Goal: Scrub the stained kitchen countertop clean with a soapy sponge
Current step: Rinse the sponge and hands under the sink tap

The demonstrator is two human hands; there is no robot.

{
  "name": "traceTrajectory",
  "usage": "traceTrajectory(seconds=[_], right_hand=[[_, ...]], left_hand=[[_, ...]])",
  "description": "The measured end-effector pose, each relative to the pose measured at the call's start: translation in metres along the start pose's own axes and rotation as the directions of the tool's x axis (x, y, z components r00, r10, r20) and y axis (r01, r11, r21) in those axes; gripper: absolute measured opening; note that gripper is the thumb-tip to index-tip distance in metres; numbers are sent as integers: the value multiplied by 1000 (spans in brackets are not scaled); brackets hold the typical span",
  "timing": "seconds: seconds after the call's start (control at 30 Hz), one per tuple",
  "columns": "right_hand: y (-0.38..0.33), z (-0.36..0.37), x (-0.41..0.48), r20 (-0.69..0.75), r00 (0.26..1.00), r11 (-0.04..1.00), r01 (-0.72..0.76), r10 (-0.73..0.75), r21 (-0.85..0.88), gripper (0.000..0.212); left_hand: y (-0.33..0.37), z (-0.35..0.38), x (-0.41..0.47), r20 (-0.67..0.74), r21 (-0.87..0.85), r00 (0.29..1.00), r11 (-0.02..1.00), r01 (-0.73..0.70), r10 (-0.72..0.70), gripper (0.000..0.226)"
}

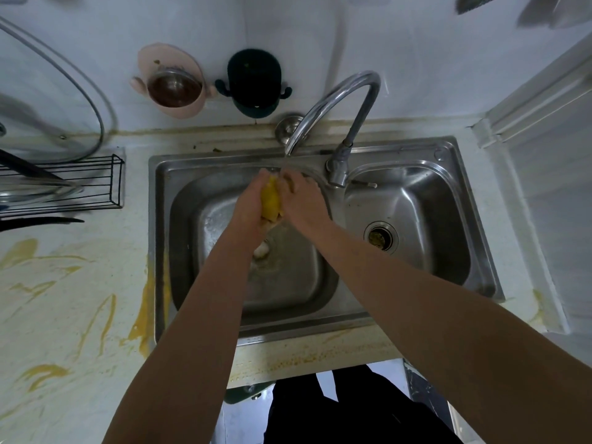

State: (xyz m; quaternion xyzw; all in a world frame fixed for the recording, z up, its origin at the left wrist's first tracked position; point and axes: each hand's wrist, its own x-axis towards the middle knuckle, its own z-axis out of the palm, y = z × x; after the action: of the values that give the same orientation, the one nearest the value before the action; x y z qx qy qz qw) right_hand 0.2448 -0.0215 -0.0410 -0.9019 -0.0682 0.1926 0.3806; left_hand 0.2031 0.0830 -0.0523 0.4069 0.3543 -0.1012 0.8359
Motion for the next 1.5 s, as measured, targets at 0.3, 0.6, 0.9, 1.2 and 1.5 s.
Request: traceTrajectory(seconds=[0.3,0.6,0.9,1.2,1.5], right_hand=[[4,-13,8,287,958,993,47,-14,-111,45],[21,-25,6,155,962,940,-258,227,225,21],[65,-44,-9,239,879,841,-468,412,273,12],[80,-36,-24,236,878,869,-461,416,182,20],[80,-28,-18,217,893,894,-427,393,137,20]], left_hand=[[11,-2,11,84,195,995,980,27,-44,57],[12,8,13,56,308,998,952,-8,-10,22],[9,2,25,-5,611,998,790,-52,70,22],[-11,-4,40,-79,838,982,545,-29,174,35],[-21,-5,42,-175,891,970,447,83,169,85]])
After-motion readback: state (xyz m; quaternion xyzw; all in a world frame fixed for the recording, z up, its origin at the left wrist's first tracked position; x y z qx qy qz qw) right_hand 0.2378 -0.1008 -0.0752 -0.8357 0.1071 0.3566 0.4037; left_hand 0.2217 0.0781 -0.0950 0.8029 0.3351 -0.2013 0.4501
